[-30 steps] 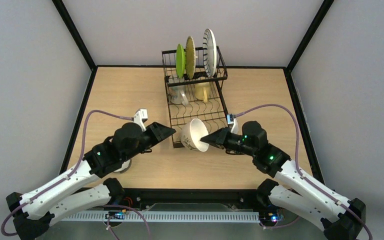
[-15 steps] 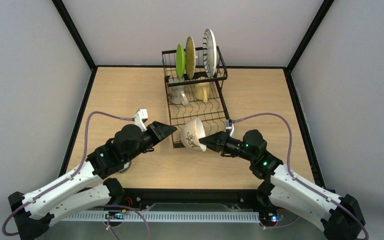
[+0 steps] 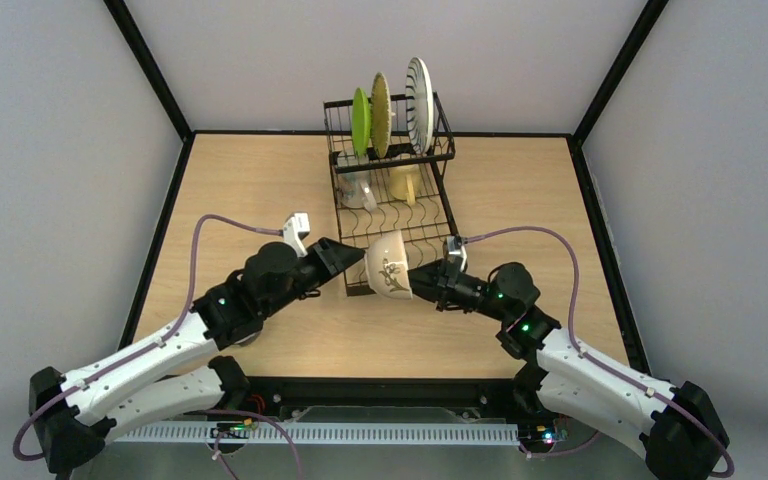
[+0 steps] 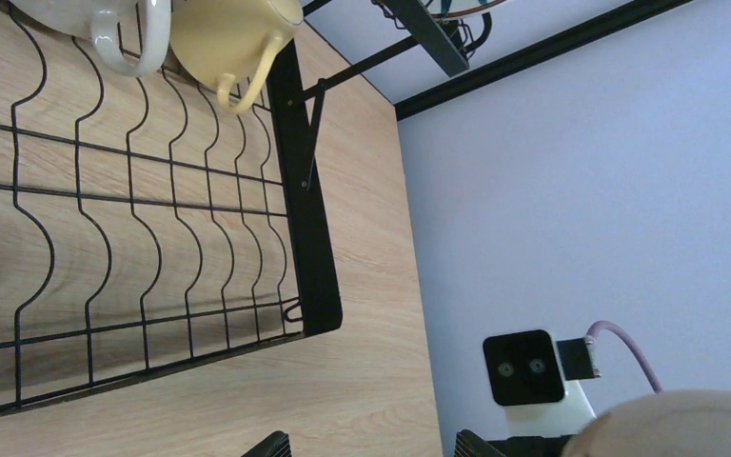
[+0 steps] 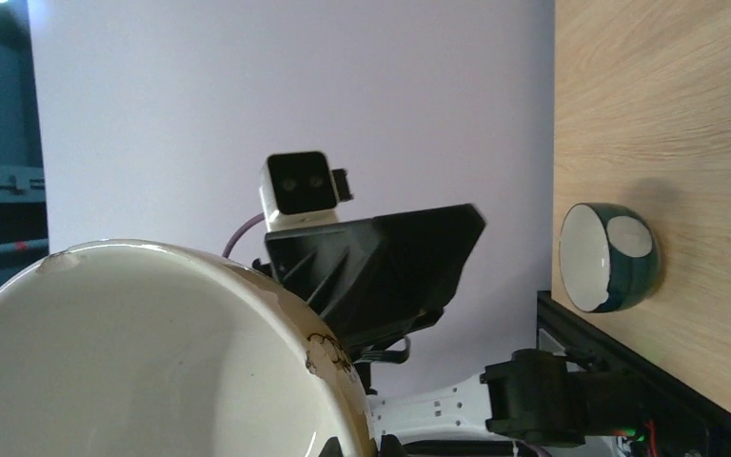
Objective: Load the mixed dishes into the dish rack
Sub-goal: Pass from the right arm to the left
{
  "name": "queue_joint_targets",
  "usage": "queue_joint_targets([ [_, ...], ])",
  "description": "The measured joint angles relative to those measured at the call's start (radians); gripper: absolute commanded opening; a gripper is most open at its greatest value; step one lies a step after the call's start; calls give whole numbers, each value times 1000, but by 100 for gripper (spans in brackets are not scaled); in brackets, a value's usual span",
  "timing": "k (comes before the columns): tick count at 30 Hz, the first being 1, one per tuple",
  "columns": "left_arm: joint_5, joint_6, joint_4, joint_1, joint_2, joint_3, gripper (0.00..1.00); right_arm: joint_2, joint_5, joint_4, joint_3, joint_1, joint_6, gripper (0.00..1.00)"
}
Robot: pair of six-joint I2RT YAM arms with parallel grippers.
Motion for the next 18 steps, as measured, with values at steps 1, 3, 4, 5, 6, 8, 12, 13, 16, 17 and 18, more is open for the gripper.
queue_joint_targets([
  [1,4,1,10,3,8,-2,99,0,-5,11,0,0,5,0],
  [3,14,4,23,13,24,-3,99,0,-14,20,0,0,5,0],
  [4,20,5,30,18,32,-3,99,-2,-19,14,1,0,-4,0],
  [5,24,8,34,23,37,-3,99,-2,-23,-5,6,0,-18,0],
  [6,28,10,37,29,42,-3,99,-2,-27,-46,20,0,-46,0],
  [8,31,15,37,40,44,-3,99,-2,-29,-143,64,0,-105,0],
  [12,35,28,18,62,45,10,99,1,-23,-301,166,0,-238,0],
  [13,34,31,-1,67,45,22,99,4,-16,-344,196,0,-273,0],
  [16,31,42,-49,70,50,59,99,14,11,-475,290,0,-387,0],
  [17,26,46,-71,71,51,76,99,19,23,-522,322,0,-423,0],
  [18,23,49,-93,74,51,93,99,24,35,-563,349,0,-458,0],
])
